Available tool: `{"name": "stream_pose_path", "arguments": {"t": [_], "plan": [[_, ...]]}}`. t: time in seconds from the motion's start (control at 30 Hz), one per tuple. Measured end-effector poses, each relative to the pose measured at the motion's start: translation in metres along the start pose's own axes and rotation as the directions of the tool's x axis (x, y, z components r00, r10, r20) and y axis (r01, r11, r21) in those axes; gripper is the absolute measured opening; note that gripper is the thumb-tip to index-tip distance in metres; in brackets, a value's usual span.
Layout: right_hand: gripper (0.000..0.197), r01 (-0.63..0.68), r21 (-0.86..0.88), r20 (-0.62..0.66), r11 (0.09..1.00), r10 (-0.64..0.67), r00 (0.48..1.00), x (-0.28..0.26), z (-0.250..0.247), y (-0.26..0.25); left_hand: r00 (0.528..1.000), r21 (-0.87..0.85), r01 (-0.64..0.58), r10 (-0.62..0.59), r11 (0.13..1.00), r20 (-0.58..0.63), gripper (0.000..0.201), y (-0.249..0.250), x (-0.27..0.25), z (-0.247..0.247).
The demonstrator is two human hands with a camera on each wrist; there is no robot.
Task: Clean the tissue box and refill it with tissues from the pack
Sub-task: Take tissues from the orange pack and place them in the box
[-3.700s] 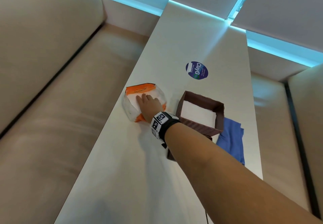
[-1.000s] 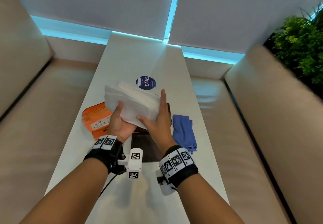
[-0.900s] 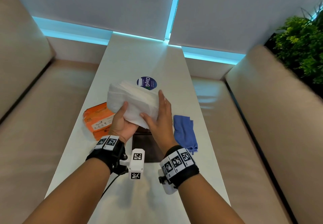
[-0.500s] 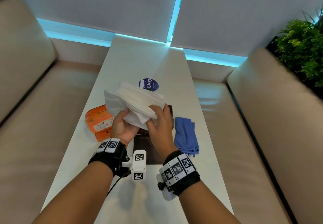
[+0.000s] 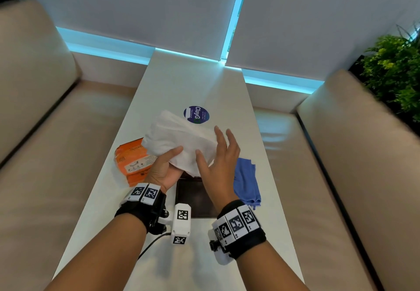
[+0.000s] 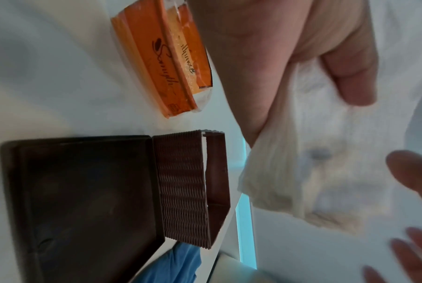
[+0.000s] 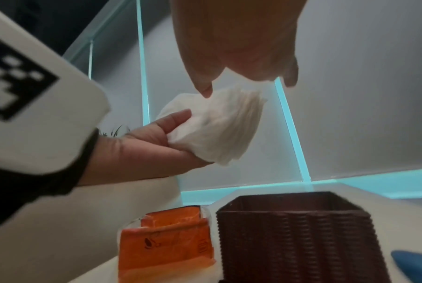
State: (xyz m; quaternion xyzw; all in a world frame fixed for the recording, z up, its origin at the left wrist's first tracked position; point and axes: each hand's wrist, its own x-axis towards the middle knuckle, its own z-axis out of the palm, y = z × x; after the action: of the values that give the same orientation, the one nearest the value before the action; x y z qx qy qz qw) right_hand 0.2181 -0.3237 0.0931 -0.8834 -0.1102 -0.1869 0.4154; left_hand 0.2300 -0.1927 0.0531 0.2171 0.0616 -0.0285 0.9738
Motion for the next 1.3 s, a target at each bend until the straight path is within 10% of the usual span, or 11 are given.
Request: {"name": "stream_pose_path", "arguments": {"t": [0.4,0.8,0.97,1.07,1.3], "plan": [[0.031,0.294,-0.307,0.077,0.905,-0.285,0.956,0.005,0.009,-0.008,0.998,0.012,0.025,-0.026,1.000,0.050,0.042,-0.005,-0.004,-0.010],[0.031,0.193,-0.226,0.277,0.955,-0.127,0.952,0.023,-0.002,-0.012,0.997,-0.043,0.019,-0.016,0.999,0.071,0.088,-0.009,-0.010,-0.004],[0.046,0.076,-0.260,0.117,0.963,-0.047,0.992,0.021,-0.003,-0.015,0.997,-0.070,0.004,-0.010,0.998,-0.078,0.032,-0.009,-0.014,0.006],[0.061,-0.077,-0.081,0.178,0.994,0.090,0.980,0.018,-0.003,-0.014,0.987,-0.065,-0.030,0.019,0.997,-0.159,0.048,-0.006,-0.011,0.009],[0.040,0.334,-0.255,0.143,0.907,-0.306,0.941,-0.008,0.017,-0.007,0.981,-0.104,-0.047,0.026,0.994,-0.193,0.056,-0.007,-0.006,0.009]]}}
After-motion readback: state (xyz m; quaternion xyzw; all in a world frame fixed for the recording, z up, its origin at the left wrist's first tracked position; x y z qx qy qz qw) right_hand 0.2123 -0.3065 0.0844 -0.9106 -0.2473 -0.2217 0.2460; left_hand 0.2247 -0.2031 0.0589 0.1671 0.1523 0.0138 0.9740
